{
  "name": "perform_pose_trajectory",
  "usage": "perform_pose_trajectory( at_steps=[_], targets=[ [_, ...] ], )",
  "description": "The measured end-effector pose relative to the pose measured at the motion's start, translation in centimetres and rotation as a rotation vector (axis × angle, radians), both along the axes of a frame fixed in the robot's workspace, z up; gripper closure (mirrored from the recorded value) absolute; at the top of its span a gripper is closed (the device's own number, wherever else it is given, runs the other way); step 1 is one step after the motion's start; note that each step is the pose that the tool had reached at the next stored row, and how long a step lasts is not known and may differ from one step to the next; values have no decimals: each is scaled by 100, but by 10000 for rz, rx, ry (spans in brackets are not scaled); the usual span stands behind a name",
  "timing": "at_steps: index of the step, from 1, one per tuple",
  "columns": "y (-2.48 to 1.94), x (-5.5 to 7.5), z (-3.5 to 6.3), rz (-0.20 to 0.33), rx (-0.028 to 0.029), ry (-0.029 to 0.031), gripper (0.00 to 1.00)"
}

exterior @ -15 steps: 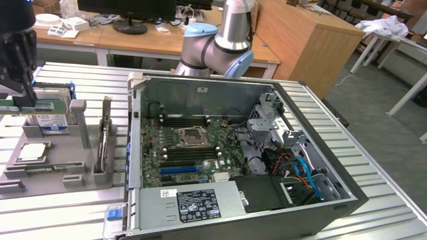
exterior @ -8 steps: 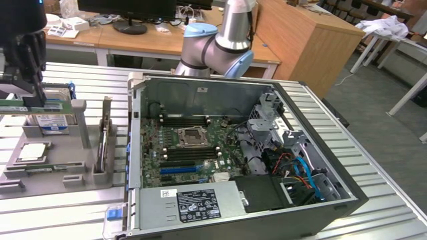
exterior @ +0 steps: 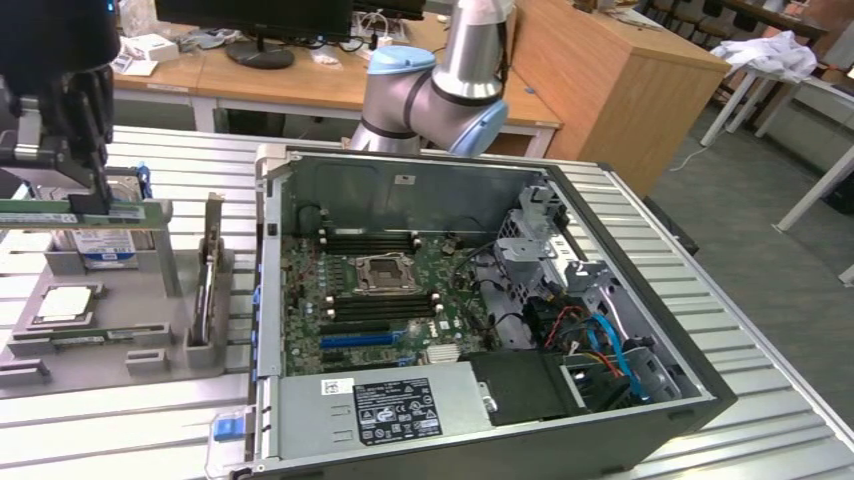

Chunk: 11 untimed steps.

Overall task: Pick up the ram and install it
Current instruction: 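Pick up the ram and move it above insertion slot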

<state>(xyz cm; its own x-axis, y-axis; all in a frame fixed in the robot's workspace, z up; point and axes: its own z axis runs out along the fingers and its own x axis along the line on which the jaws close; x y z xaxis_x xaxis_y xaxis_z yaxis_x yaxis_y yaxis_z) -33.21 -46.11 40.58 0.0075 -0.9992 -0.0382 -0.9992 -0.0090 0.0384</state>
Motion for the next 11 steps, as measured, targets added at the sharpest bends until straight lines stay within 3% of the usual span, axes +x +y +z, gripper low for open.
perform_pose_trajectory(
  at_steps=[11],
  targets=[
    [0, 193, 0, 1, 0, 0, 88]
  ],
)
